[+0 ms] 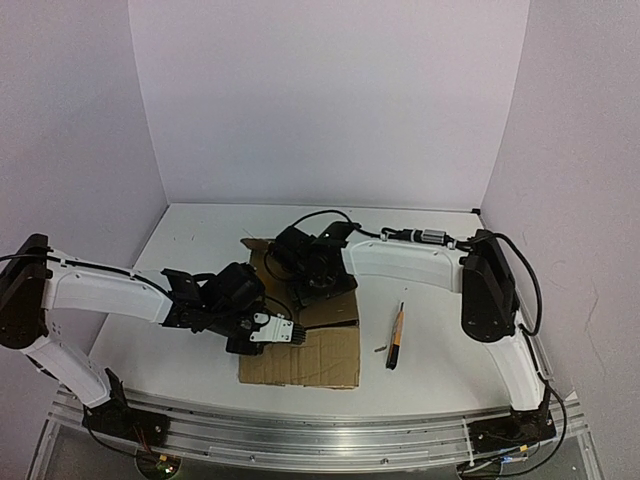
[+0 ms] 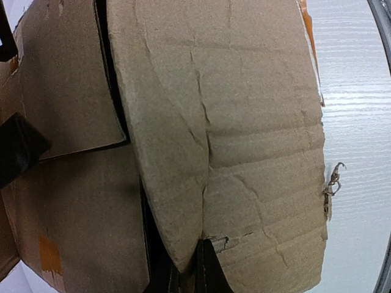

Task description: Unpack the express box

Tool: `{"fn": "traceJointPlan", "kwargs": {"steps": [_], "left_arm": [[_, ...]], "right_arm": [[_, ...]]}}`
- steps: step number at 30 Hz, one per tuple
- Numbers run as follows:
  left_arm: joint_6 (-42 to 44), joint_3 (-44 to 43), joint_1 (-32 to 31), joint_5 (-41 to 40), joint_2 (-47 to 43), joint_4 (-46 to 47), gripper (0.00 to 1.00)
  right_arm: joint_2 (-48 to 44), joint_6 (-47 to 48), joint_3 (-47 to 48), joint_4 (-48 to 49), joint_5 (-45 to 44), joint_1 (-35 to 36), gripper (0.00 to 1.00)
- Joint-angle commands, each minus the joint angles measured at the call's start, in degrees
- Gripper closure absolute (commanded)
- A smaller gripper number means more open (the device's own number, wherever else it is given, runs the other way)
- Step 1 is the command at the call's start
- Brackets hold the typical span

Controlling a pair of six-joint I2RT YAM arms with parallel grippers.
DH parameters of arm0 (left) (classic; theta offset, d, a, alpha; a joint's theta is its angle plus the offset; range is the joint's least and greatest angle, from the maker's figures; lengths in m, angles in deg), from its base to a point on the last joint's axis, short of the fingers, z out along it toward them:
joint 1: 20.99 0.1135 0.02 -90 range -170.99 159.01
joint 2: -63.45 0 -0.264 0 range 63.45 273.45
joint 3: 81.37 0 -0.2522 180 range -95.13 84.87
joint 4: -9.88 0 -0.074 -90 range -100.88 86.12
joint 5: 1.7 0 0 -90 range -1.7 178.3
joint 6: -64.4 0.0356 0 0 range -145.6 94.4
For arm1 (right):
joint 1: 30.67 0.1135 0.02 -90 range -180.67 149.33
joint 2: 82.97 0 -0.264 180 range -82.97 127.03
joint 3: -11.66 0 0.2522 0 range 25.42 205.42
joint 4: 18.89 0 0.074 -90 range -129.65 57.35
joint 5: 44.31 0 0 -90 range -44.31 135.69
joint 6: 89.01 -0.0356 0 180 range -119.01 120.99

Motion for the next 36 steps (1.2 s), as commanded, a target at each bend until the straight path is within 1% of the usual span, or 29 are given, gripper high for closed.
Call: {"fn": "traceJointPlan", "kwargs": {"steps": [1,5,8,9,14,17,21,24,25,29,33,36], "left_arm": [[-0.88,-1.01,-0.48,-0.13,2.10,-2.96,1.00],[-0.32,-0.60,-0.45,0.77,2.51,-2.07,1.00],[-0.16,-0.42,-0.47,0.76,2.50,-1.85,1.00],[-0.10,-0.28,-0.45,0.77,2.40,-1.84,1.00],[0.16,0.08,-0.45,0.59,2.26,-1.66,1.00],[0.32,0.12,-0.45,0.22,2.10,-1.71,1.00],[0.00,0.22,-0.45,-0.01,1.98,-2.14,1.00],[-0.50,-0.04,-0.45,-0.31,2.09,-2.41,1.00],[-0.66,-0.03,-0.45,-0.51,2.07,-2.54,1.00],[-0.76,0.30,-0.45,-1.23,1.79,-2.97,1.00],[-0.88,0.45,-0.45,-1.42,1.51,-3.39,1.00],[-1.06,0.73,-0.45,-1.48,1.31,-3.84,1.00]], "right_arm": [[4.03,0.60,3.25,-3.37,3.35,0.45,0.06],[5.27,1.08,7.00,-2.21,6.44,0.59,0.05],[3.39,2.26,7.39,0.68,8.67,0.76,0.04],[2.75,2.55,6.95,1.03,8.21,0.87,0.04],[2.85,4.27,2.01,0.97,4.08,1.15,0.05],[3.05,3.67,-0.76,-1.36,-1.13,1.11,0.07],[4.07,4.27,1.29,-6.05,-5.07,1.14,0.09],[6.60,5.35,6.11,-12.11,-10.95,1.51,0.09],[7.08,5.97,7.52,-13.52,-13.09,1.64,0.12],[6.74,9.51,9.83,-14.96,-19.74,1.67,0.30],[6.36,12.30,9.99,-15.73,-23.53,1.59,0.39],[4.20,10.55,8.85,-16.20,-24.06,0.74,0.45]]}}
